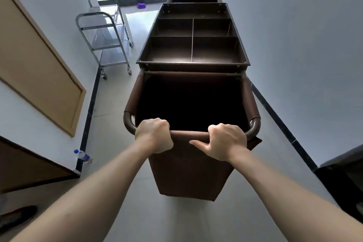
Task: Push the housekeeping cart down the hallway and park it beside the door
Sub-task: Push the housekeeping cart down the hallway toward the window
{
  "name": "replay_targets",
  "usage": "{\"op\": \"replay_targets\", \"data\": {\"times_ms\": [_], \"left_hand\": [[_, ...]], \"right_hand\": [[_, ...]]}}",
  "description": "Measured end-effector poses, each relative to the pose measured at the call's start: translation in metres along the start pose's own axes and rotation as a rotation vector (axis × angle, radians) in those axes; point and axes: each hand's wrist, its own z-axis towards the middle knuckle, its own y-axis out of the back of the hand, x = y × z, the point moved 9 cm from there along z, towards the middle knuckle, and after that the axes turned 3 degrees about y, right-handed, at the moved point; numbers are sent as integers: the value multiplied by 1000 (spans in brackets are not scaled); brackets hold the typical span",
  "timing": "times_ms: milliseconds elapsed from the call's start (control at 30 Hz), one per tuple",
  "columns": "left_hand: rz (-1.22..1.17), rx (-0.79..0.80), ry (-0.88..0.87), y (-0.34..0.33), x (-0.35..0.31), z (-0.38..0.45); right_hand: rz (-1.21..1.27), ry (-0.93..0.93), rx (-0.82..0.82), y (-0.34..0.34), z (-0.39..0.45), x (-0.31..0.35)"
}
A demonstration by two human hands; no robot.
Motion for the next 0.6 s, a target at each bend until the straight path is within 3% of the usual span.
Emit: {"op": "replay_targets", "data": {"times_ms": [600], "left_hand": [[34, -2, -115, 20, 145, 222]], "right_hand": [[-25, -121, -40, -51, 238, 39]]}}
